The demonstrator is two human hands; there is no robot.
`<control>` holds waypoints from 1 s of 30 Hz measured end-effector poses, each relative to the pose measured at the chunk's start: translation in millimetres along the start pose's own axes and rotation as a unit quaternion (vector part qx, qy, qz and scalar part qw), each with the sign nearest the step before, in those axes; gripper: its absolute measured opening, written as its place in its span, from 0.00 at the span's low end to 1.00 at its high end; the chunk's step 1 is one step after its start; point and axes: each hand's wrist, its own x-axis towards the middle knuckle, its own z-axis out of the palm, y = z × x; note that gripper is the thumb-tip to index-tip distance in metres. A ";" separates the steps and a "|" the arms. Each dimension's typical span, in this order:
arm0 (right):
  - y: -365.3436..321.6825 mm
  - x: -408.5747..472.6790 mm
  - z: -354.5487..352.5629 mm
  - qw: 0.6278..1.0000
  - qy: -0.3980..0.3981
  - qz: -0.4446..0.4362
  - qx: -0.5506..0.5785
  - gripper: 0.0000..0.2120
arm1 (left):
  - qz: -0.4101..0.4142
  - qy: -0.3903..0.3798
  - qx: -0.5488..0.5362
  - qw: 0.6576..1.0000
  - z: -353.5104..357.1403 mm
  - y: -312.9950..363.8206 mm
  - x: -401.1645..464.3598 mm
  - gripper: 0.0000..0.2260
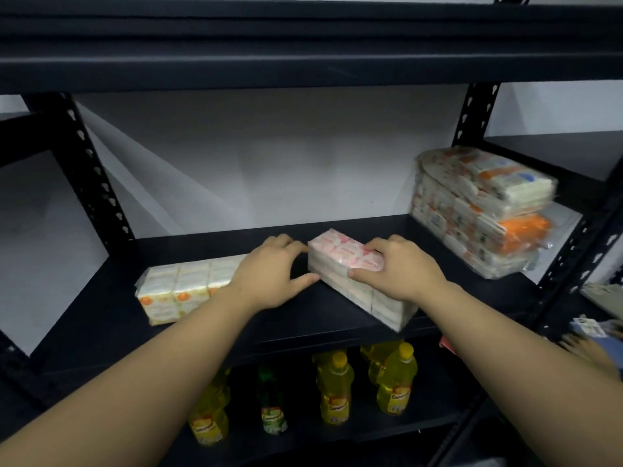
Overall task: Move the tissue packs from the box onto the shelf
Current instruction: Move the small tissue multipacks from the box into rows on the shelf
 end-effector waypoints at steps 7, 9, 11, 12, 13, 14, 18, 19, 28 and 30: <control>1.8 -16.8 -10.9 0.998 -0.056 0.004 0.010 0.46 | 0.015 -0.030 -0.043 0.999 13.9 5.3 19.2 0.26; 5.4 -20.1 -7.9 0.998 -0.047 -0.019 0.034 0.40 | 0.028 -0.036 -0.050 0.998 12.5 3.0 28.3 0.28; 12.5 -20.2 -9.0 0.996 -0.045 -0.044 0.067 0.34 | 0.047 -0.053 -0.055 0.996 9.9 1.8 37.3 0.29; 16.7 -19.9 -11.2 0.994 -0.049 -0.056 0.081 0.31 | 0.056 -0.067 -0.060 0.994 9.3 1.2 41.0 0.29; 21.6 -19.2 -13.2 0.992 -0.057 -0.065 0.095 0.28 | 0.064 -0.083 -0.065 0.992 8.6 1.0 44.1 0.29; 26.4 -19.3 -15.6 0.989 -0.067 -0.074 0.109 0.25 | 0.073 -0.098 -0.070 0.990 8.3 0.7 46.3 0.28; 44.0 -18.2 -21.5 0.979 -0.078 -0.094 0.166 0.17 | 0.099 -0.103 -0.099 0.985 7.8 0.2 50.2 0.22; 47.0 -17.6 -22.2 0.975 -0.075 -0.096 0.185 0.15 | 0.101 -0.097 -0.105 0.984 7.4 -0.7 51.0 0.20; 54.2 -9.6 -12.6 0.988 0.008 -0.070 0.134 0.15 | 0.038 -0.153 -0.104 0.982 3.9 1.7 57.7 0.16; 50.2 -10.7 -8.2 0.990 0.004 -0.086 0.112 0.25 | 0.024 -0.149 -0.096 0.984 5.5 4.6 57.6 0.17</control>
